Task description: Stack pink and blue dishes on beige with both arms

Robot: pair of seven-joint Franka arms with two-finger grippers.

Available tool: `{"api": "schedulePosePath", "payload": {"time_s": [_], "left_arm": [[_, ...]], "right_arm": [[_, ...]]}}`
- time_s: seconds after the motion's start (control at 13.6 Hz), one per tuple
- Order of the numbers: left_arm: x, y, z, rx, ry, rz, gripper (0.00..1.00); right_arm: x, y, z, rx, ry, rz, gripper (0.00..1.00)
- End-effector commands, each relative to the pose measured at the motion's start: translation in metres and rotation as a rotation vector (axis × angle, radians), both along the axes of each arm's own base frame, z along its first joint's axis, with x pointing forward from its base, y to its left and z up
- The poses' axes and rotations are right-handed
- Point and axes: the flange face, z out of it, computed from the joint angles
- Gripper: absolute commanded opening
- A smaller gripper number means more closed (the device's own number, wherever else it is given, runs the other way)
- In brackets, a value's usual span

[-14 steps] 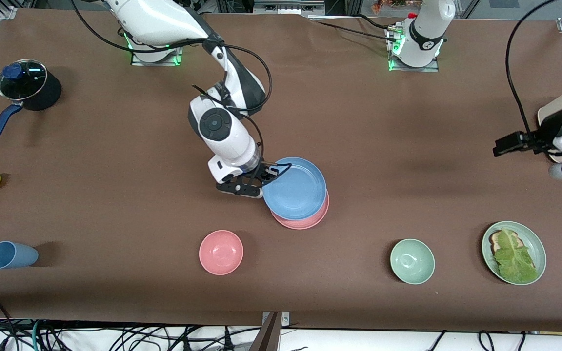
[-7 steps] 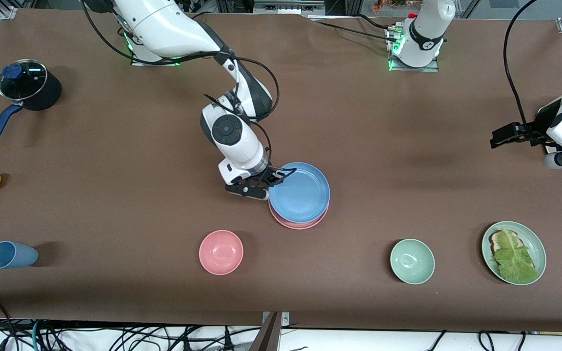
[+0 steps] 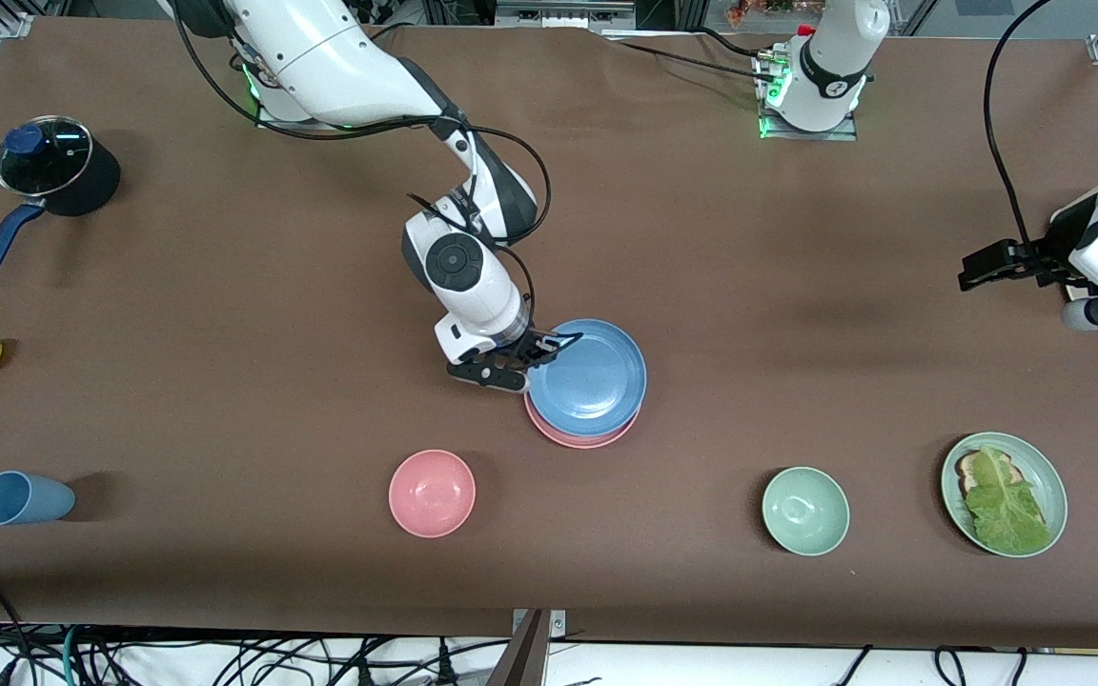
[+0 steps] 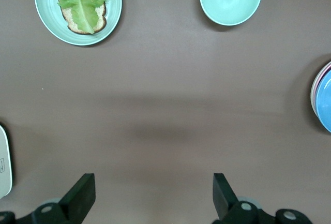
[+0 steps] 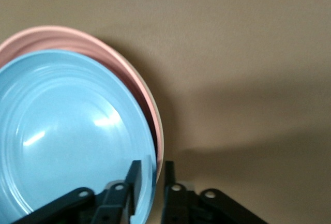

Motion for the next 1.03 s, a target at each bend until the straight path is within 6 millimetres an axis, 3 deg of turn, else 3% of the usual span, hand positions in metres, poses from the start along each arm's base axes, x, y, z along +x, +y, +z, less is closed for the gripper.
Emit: {"api": "schedulePosePath", "payload": {"time_s": [0.0, 0.07, 0.22, 0.29, 0.44, 0.59, 0.81, 0.96], "left_arm": [[-0.002, 0.0, 0.005, -0.015, -0.017, -0.018, 1.0], [-0.002, -0.001, 0.005, -0.015, -0.017, -0.018, 1.0], [-0.002, -0.001, 0.005, -0.015, -0.015, -0.015, 1.0], [-0.001, -0.003, 0.002, -0.014, -0.01, -0.016, 1.0], [-0.002, -0.002, 0.002, -0.011, -0.007, -0.024, 1.0], [-0.002, -0.003, 0.002, -0.011, -0.007, -0.024, 1.0], [-0.001, -0.003, 0.001, -0.011, -0.006, -0.023, 1.0], [-0.001, -0.004, 0.0, -0.01, -0.004, -0.021, 1.0]], "right_arm": [[0.015, -0.021, 0.049, -0.078, -0.02, 0.04, 0.66], [0.026, -0.038, 0.071, -0.115, -0.046, 0.06, 0.71], [0.054, -0.096, 0.114, -0.143, -0.047, 0.113, 0.88], [0.069, -0.136, 0.129, -0.153, -0.038, 0.163, 1.0], [0.085, -0.19, 0.156, -0.163, -0.027, 0.187, 1.0], [0.086, -0.231, 0.183, -0.176, 0.021, 0.143, 1.0], [0.072, -0.287, 0.241, -0.195, 0.077, 0.184, 1.0], [0.058, -0.31, 0.275, -0.195, 0.091, 0.186, 1.0]]}}
